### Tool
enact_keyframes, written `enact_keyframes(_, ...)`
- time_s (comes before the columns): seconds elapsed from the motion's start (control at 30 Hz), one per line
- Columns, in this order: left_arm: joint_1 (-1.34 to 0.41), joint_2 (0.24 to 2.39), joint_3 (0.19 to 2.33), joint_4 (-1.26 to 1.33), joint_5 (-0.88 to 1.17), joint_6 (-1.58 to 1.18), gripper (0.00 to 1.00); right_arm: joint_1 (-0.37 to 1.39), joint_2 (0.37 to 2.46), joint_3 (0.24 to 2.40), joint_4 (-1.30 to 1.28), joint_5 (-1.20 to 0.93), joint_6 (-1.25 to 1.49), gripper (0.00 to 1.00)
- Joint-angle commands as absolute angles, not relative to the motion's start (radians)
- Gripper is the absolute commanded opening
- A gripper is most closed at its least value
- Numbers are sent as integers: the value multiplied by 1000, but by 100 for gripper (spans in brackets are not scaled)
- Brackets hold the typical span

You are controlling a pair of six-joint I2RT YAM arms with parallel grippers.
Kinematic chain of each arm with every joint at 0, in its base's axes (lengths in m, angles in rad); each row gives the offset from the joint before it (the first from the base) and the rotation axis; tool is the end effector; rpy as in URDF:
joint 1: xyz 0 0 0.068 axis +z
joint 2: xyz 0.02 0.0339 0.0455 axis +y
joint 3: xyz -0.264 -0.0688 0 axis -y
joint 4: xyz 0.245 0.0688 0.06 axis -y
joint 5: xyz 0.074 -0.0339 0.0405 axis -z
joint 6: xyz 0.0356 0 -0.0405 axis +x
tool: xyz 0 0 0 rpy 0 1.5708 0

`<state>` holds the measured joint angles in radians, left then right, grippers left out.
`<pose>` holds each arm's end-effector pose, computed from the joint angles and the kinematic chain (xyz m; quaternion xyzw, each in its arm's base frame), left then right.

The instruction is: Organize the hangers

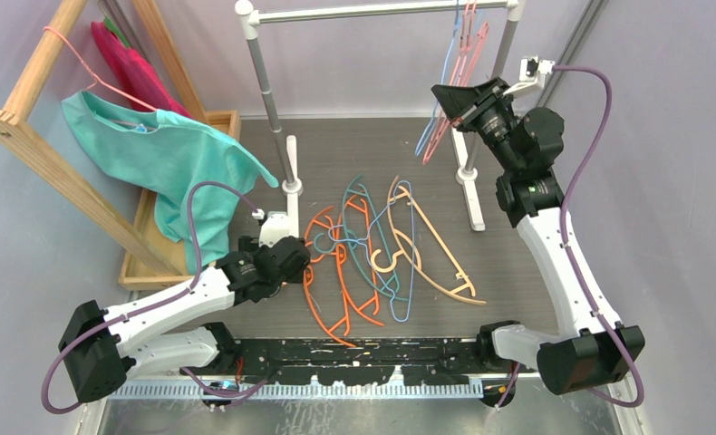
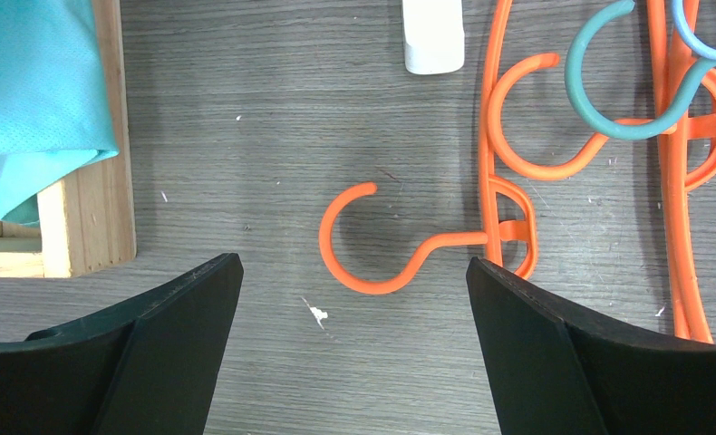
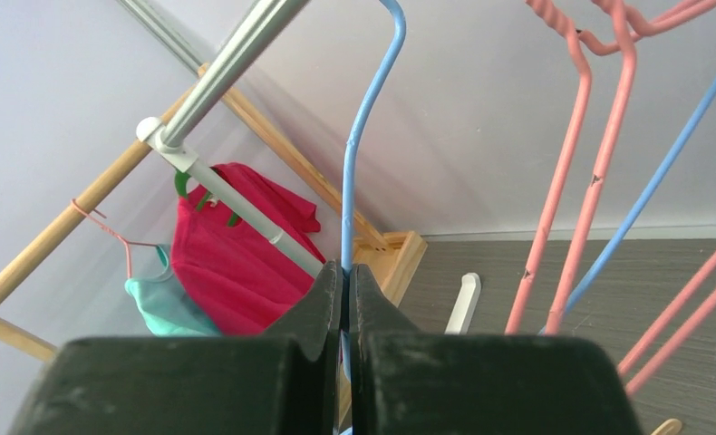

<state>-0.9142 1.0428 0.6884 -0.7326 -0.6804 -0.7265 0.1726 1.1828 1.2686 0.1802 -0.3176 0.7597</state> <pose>0.1306 -0.1328 0.2228 0.0062 0.9187 0.0558 0.3909 0.2573 0.0561 0.4670 0.0532 0.6102 0.4384 0.6578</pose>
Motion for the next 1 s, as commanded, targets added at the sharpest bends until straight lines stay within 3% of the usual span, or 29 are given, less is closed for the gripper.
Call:
enact_keyframes(0.0,-915,1038,693,-708,-701,-746,98,170,1224,1328,196,-354,759,1)
enact_keyframes(0.2,-914,1029,688,-713,-705,-746,98,170,1237,1300,181,-342,779,2)
enact_keyframes(0.33,-915,1028,689,-715,-706,-746,98,170,1207,1276,177,-313,775,17)
enact_keyframes(0.47,-914,1035,691,-710,-700,-746,98,170,1158,1261,152,-280,758,47)
enact_keyframes(0.6,-914,1050,692,-700,-696,-746,98,170,1097,1250,115,-263,719,59)
enact_keyframes(0.8,-915,1075,694,-689,-690,-747,98,206,1022,1274,30,-317,591,62)
enact_keyframes(0.97,-914,1095,692,-675,-685,-755,98,449,1060,1359,-171,-287,382,61)
